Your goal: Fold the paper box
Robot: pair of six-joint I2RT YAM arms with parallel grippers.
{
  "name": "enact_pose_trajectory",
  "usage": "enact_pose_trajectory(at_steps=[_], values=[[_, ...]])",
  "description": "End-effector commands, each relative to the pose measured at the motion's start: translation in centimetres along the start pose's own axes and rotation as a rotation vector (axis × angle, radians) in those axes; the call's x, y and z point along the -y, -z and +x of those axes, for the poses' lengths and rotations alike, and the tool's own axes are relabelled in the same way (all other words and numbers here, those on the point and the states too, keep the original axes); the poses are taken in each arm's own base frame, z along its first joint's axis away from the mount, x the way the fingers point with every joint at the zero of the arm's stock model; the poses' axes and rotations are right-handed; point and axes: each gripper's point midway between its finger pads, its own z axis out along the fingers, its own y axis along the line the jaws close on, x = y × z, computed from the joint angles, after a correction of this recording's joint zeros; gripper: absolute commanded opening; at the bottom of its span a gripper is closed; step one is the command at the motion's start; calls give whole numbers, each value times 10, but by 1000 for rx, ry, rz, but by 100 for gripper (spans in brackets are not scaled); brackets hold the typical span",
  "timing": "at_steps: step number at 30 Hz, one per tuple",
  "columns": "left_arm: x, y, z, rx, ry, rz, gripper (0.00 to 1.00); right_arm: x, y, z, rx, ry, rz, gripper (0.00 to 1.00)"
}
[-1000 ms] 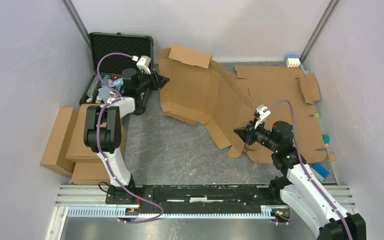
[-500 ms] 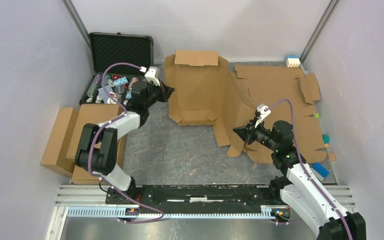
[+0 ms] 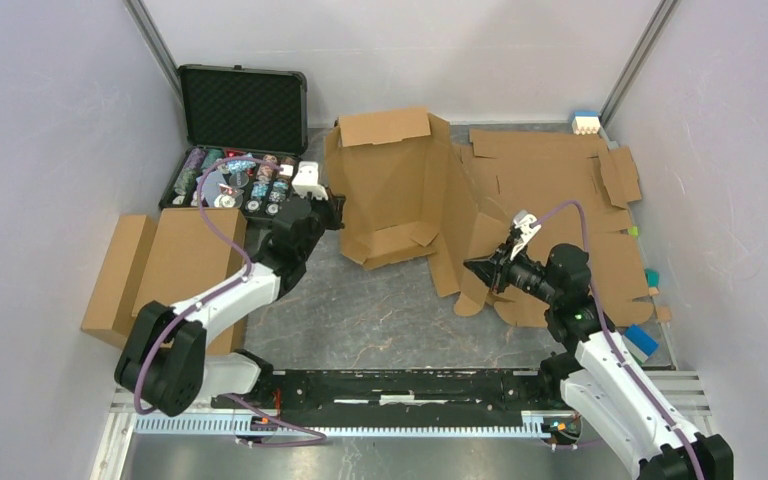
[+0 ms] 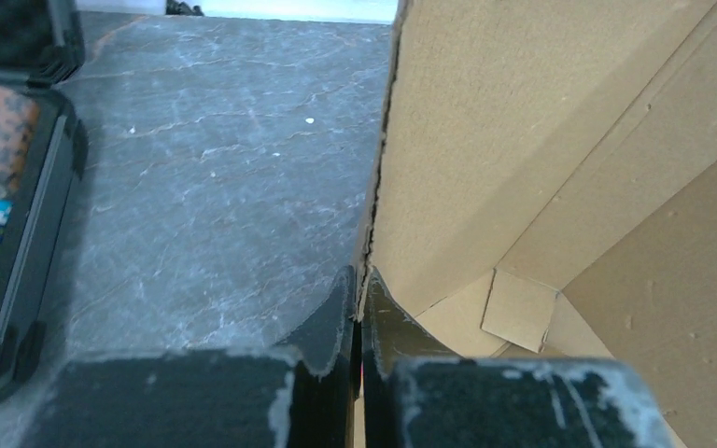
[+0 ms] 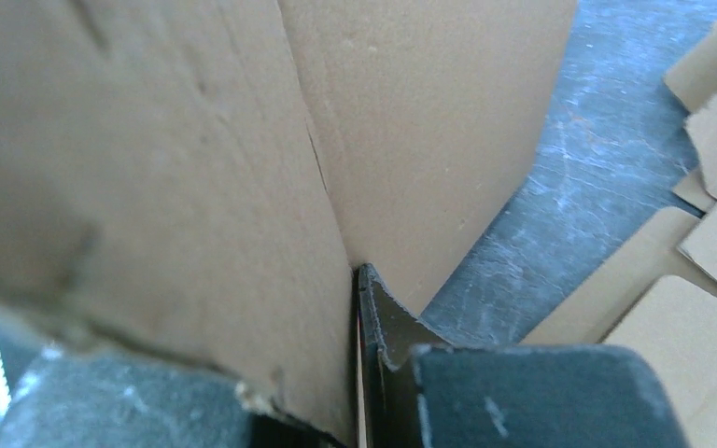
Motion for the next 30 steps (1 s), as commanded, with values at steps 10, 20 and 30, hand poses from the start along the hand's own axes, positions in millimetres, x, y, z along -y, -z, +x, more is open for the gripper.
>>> enact_pose_trajectory(at_steps=[10, 20, 30], values=[[-6, 13, 31, 72, 105, -88, 2, -22, -9, 21, -89, -50, -101, 12], [21, 7, 45, 46, 20, -36, 2, -20, -12, 37, -134, -119, -87, 10], [28, 3, 58, -5, 22, -16, 2, -24, -18, 61, -238, -178, -105, 8]])
